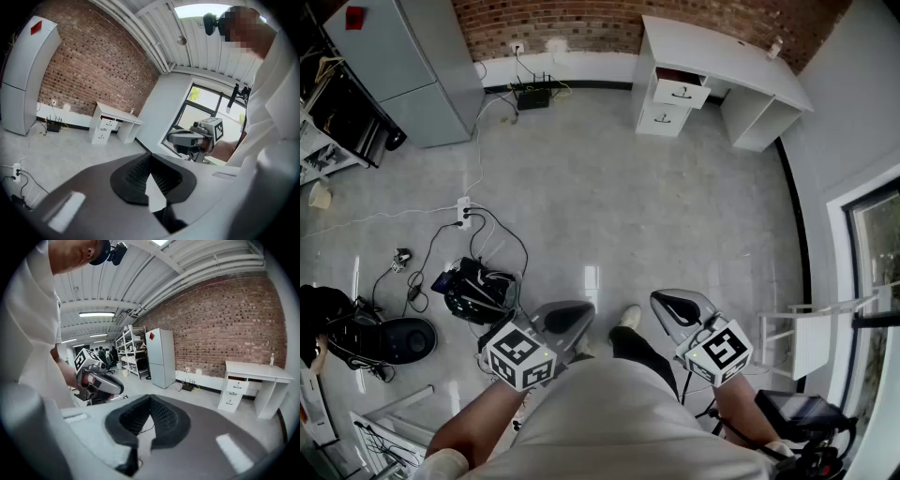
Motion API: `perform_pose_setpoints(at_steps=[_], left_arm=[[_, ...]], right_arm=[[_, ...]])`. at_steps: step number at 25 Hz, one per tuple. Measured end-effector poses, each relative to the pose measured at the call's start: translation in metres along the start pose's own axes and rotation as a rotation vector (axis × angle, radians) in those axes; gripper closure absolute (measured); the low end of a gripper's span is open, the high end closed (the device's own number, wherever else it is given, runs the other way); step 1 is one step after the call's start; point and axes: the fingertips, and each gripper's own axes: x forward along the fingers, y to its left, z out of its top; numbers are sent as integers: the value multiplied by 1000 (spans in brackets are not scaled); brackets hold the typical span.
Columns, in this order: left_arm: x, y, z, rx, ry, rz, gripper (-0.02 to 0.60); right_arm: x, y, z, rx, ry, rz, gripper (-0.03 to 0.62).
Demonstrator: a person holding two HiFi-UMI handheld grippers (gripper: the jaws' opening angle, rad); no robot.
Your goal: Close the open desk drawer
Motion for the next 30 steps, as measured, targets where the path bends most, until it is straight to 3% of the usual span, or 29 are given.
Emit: perform_pose_setpoints(at_steps=[6,10,14,17,25,30], left_arm=[[-10,10,9,4,-19,10,575],[-1,5,15,20,-13,-38,575],[27,9,24,34,0,-81,575],[59,18,45,22,-12,-112,575],[180,54,131,107,18,-81,549],[253,80,186,150,-9,-64,532]], right_arm=[[8,6,6,7,-1,-3,592],[7,4,8,8,-4,-27,592],[11,-23,1,89,-12,-33,592],[18,-58,3,121,-34,-18,591],[44,-211,44,131,-124,13,569],[53,-294,53,101,-116,21,570]])
